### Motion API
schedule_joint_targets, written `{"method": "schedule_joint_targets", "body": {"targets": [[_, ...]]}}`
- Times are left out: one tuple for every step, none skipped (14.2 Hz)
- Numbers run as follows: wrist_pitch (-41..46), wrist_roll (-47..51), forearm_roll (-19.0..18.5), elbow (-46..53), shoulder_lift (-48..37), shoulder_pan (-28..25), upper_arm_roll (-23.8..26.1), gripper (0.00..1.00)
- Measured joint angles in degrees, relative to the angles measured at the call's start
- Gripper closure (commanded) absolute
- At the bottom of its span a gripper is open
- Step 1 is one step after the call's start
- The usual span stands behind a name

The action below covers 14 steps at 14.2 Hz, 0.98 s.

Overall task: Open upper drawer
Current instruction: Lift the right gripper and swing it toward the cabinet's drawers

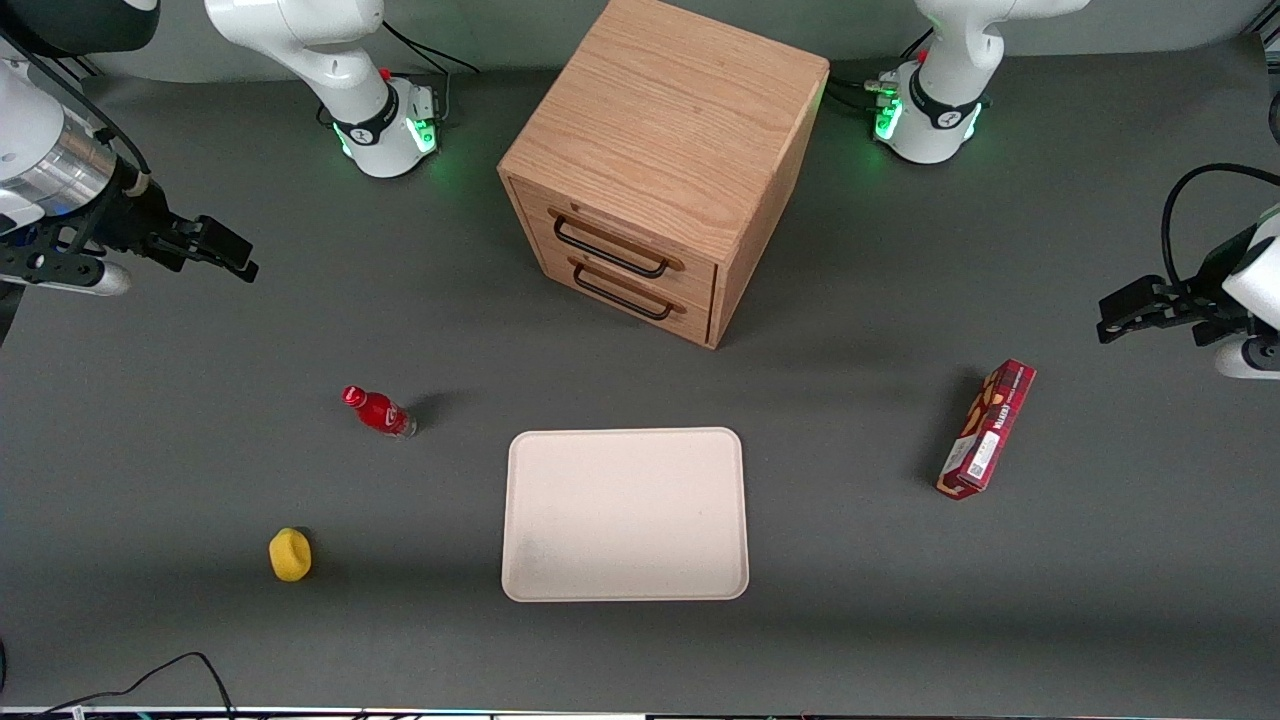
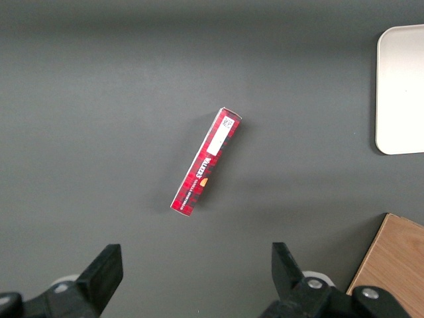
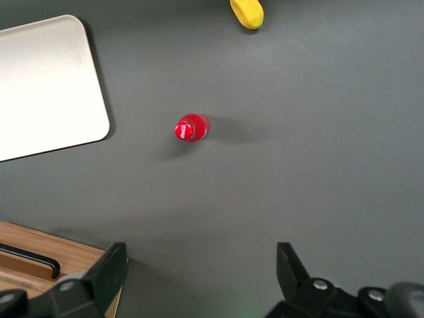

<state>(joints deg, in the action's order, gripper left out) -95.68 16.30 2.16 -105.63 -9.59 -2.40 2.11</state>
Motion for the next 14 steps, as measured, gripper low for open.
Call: {"method": "schedule_joint_targets", "body": {"targets": [[0.0, 0.0, 0.0, 0.0, 0.0, 0.0, 0.0, 0.00], [0.0, 0.0, 0.0, 0.0, 0.0, 0.0, 0.0, 0.00], [0.0, 0.0, 0.0, 0.0, 0.0, 0.0, 0.0, 0.00], [0.0, 0.0, 0.0, 0.0, 0.0, 0.0, 0.0, 0.00], [0.0, 0.0, 0.0, 0.2, 0.1, 0.0, 0.0, 0.00], [0.0, 0.0, 0.0, 0.7, 0.2, 0.0, 0.0, 0.00], [0.1, 0.0, 0.0, 1.4, 0.5, -0.1, 0.2, 0.00], [0.4, 0.0, 0.0, 2.4, 0.8, -0.1, 0.7, 0.00], [1.2, 0.0, 0.3, 3.6, 1.2, -0.2, 1.7, 0.00], [1.9, 0.0, 1.3, 5.0, 1.7, -0.2, 3.1, 0.00], [2.6, 0.0, 2.8, 6.5, 2.3, -0.3, 5.1, 0.00], [2.8, 0.0, 3.9, 7.7, 3.0, -0.3, 7.4, 0.00], [2.8, 0.0, 4.4, 8.6, 3.7, -0.4, 10.1, 0.00], [2.5, 0.0, 4.5, 9.5, 4.6, -0.4, 12.8, 0.00]]}}
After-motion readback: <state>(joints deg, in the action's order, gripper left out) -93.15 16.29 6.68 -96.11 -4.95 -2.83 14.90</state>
